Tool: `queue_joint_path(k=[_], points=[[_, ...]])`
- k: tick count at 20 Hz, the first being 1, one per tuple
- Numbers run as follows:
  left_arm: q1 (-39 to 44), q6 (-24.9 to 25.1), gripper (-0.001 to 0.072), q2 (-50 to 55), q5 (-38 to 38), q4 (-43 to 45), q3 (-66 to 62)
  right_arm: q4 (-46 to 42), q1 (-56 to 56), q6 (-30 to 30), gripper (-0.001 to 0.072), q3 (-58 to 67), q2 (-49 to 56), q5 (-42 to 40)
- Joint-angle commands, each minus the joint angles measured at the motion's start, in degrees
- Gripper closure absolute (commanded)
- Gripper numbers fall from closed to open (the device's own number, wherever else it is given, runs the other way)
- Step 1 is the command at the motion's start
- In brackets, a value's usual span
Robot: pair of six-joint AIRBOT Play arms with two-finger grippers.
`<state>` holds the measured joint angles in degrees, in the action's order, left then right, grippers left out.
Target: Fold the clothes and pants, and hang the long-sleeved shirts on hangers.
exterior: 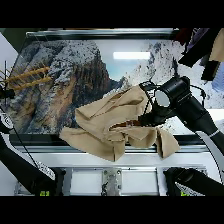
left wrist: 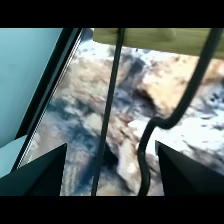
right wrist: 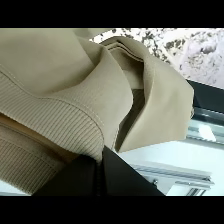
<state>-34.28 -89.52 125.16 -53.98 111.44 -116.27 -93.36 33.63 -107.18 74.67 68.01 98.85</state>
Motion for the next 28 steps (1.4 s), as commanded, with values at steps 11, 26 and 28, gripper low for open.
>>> queue_joint_path(k=[11, 26, 28], points=[[-0.2, -3.1, 0.0309, 0.8, 4.9, -0.2, 2.1, 0.0, 0.0, 0.0, 0.0691, 0.0, 0.0, 0.0], [2.4, -3.1, 0.0691, -2.4, 2.7, 0.0, 2.1, 0.0, 0.0, 0.0, 0.0691, 0.0, 0.3, 0.0], [4.0, -2.2, 0.0691, -4.5, 1.5, 0.0, 2.1, 0.0, 0.0, 0.0, 0.0691, 0.0, 0.3, 0.0]])
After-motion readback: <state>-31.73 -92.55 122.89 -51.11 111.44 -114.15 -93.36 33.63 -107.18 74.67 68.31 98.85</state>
